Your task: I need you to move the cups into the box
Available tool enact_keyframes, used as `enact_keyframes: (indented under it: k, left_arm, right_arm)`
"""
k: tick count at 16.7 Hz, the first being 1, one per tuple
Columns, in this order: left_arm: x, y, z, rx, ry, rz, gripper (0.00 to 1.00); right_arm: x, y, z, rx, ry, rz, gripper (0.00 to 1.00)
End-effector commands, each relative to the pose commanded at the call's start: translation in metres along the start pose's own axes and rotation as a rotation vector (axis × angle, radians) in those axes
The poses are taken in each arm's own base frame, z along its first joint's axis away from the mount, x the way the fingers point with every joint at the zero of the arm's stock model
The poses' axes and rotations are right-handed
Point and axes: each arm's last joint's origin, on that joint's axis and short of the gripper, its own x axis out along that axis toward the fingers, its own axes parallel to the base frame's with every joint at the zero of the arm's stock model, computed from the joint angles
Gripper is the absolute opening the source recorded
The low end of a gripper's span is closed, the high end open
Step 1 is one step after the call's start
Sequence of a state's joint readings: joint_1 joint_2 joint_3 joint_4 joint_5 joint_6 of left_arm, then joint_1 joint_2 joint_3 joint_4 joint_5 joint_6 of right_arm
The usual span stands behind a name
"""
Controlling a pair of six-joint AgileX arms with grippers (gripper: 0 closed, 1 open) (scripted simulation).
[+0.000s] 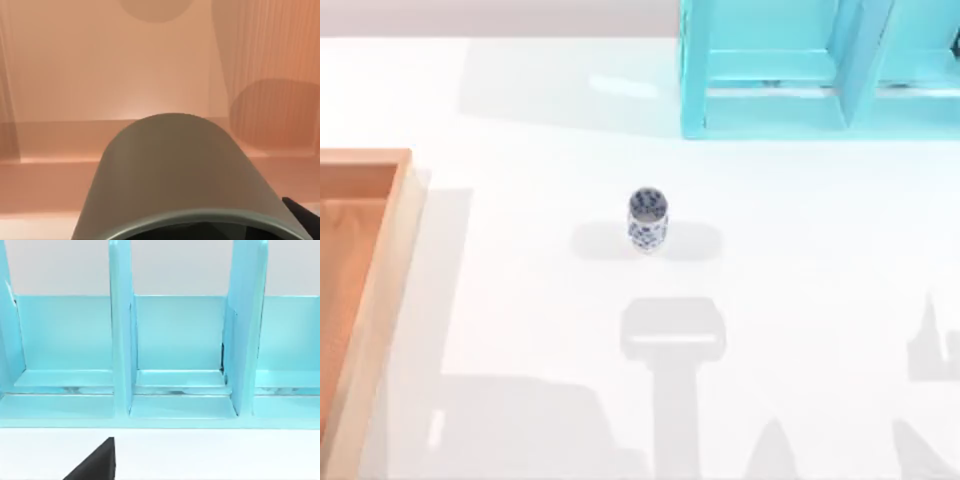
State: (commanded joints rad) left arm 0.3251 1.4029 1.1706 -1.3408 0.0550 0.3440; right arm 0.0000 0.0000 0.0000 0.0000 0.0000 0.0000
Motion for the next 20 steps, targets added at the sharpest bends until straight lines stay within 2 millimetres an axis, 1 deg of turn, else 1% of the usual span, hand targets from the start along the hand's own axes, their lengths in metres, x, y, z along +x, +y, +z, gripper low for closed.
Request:
enact_keyframes:
  k: [4,5,6,10,20]
  left_arm:
    - [0.036,0.006,-0.001,-0.002,-0.001,0.0,0.0]
    - [0.043,0.006,-0.002,-0.002,0.001,-0.002,0.0]
    - [0.046,0.007,-0.003,-0.002,0.002,-0.003,0.0]
    - [0.046,0.007,-0.003,-0.002,0.002,-0.003,0.0]
    - [0.046,0.007,-0.003,-0.002,0.002,-0.003,0.75]
  right_arm:
    - [0.0,0.0,0.0,0.0,0.0,0.0,1.0]
    - [0.0,0.0,0.0,0.0,0.0,0.0,1.0]
    - [0.0,0.0,0.0,0.0,0.0,0.0,1.0]
    - [0.0,0.0,0.0,0.0,0.0,0.0,1.0]
    - [0.0,0.0,0.0,0.0,0.0,0.0,1.0]
